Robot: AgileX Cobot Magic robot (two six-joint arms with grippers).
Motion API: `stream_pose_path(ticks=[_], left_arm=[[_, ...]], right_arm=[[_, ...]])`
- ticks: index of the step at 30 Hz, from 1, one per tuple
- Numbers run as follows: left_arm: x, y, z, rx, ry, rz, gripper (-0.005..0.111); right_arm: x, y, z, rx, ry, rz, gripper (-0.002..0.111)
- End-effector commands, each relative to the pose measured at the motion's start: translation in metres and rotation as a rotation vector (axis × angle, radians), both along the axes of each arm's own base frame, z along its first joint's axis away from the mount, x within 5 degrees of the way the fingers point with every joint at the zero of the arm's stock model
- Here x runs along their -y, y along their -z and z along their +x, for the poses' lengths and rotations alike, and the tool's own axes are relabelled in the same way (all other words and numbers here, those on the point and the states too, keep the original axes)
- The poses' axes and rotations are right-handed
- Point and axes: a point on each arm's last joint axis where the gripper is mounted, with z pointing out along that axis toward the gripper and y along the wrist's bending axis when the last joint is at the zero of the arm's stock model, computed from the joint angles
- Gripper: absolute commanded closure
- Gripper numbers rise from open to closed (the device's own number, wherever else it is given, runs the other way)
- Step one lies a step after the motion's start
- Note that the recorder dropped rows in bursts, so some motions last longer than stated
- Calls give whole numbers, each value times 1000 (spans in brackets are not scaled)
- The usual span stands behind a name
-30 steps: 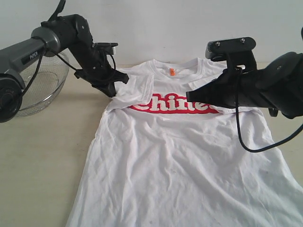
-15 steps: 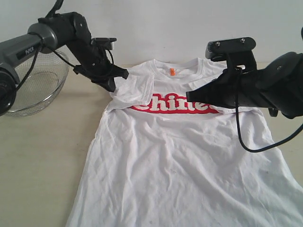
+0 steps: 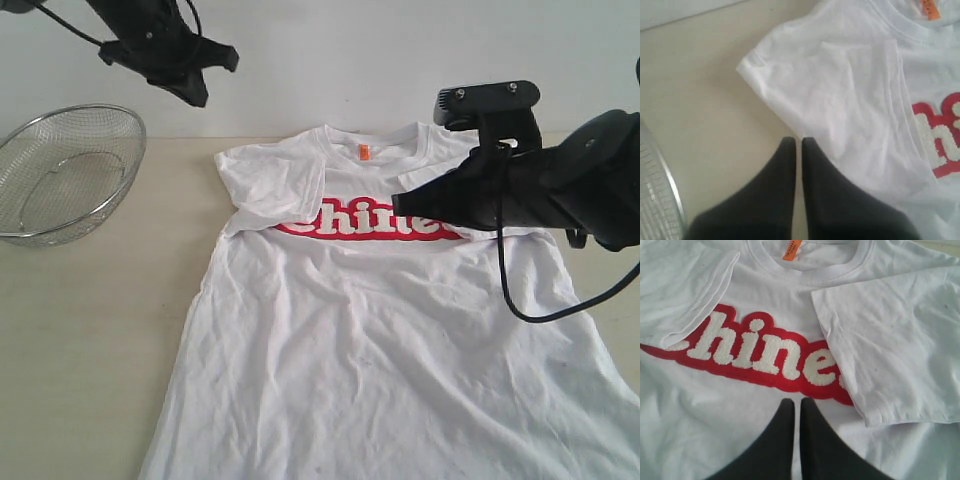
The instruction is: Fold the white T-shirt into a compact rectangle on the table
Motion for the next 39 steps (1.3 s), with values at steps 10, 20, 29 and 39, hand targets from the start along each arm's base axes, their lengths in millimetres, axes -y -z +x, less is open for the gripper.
stream_pose_path(ticks=[10,20,29,39], left_arm=[[-50,-49,-64,-17,-104,-76,102],[17,71,-122,-12,-39,-245,102],[48,97,-73,-12,-19,-307,102],[44,116,-69,-3,8,-224,102]], right_arm=[[34,-42,-11,37,100,175,108],[16,-39,-26,-131,-76,264,108],[13,-38,-28,-155,-116,261,108],[15,-39,-26,-128,-99,242,108]])
